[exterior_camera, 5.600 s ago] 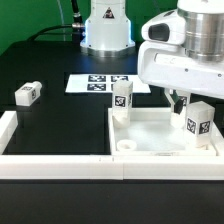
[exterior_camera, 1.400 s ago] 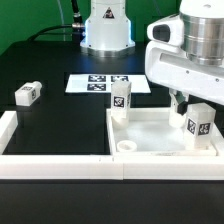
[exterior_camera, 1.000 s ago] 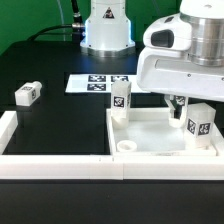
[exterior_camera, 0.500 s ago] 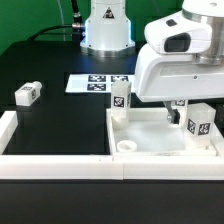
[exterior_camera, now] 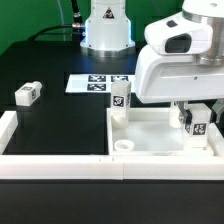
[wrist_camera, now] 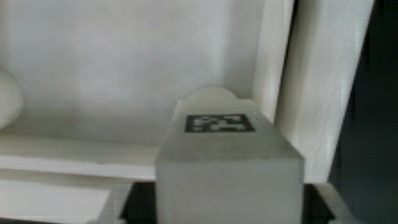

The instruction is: Assemble square table

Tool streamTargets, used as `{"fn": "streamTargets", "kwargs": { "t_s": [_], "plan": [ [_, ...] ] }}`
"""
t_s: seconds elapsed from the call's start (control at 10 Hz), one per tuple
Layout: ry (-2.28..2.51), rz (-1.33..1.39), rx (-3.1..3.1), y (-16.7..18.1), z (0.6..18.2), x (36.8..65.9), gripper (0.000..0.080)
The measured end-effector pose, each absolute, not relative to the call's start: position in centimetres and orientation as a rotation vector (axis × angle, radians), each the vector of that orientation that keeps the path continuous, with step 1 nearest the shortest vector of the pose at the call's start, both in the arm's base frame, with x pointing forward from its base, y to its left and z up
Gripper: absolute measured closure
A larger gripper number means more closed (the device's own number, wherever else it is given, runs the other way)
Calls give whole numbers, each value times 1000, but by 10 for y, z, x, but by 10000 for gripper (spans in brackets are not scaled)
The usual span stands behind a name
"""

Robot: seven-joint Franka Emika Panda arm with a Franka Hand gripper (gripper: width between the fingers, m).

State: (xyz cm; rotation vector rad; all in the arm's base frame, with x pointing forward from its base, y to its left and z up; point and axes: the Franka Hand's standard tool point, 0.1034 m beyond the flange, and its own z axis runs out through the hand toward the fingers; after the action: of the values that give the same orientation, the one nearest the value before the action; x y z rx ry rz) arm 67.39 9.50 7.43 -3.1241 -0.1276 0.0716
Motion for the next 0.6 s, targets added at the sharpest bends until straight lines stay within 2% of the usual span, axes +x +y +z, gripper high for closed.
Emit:
{"fn": "streamTargets", "kwargs": {
  "t_s": [0.2, 0.6],
  "plan": [
    [8, 73, -3128, 95, 74, 674, 510],
    [606, 81, -3061, 94, 74, 674, 510]
  ]
}}
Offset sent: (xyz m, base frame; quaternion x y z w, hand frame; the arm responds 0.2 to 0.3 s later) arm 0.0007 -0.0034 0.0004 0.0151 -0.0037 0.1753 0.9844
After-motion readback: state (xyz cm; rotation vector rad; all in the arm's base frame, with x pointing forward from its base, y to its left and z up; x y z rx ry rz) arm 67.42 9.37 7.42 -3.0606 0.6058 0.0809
